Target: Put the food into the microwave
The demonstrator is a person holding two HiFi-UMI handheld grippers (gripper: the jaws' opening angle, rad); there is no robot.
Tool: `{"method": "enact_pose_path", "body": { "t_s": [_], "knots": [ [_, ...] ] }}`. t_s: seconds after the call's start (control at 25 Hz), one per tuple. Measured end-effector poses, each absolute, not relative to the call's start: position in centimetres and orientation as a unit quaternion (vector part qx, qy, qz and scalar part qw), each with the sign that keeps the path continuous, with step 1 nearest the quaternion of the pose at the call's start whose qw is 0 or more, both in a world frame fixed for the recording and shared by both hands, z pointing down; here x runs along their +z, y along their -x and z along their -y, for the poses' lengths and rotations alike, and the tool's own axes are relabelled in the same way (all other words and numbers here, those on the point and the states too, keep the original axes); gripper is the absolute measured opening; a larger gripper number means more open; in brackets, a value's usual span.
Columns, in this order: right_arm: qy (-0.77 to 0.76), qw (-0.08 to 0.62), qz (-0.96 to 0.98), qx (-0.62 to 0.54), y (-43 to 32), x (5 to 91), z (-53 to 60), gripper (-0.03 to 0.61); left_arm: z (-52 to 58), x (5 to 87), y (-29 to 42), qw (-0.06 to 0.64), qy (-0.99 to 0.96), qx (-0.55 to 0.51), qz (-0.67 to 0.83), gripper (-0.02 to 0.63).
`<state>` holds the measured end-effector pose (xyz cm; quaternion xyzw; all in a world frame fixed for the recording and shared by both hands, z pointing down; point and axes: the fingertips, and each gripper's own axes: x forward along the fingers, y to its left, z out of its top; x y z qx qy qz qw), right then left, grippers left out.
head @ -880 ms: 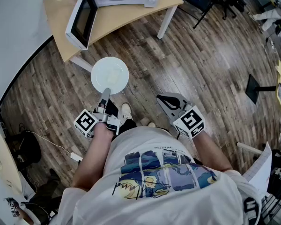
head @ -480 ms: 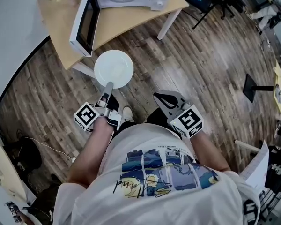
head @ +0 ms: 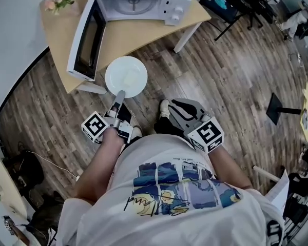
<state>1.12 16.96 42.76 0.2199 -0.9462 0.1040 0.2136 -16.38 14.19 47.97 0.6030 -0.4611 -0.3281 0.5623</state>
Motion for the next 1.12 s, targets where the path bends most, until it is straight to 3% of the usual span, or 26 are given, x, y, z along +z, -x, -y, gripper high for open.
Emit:
{"method": "enact_pose_path", "body": {
  "t_s": [0.6,1.12],
  "knots": [
    [-0.170,0.188,0.960,0.118,-8.6,42.1,-2.0,0.053,-0.2,48.2,13.0,0.532,-0.565,-0.367,0.513,0.020],
    [-0.211,0.202,0.948,0.129,-7.8,42.3,5.6,0.044,12.3,51.4,17.9,0.533,-0.540,-0.371,0.536,0.020]
  ]
}}
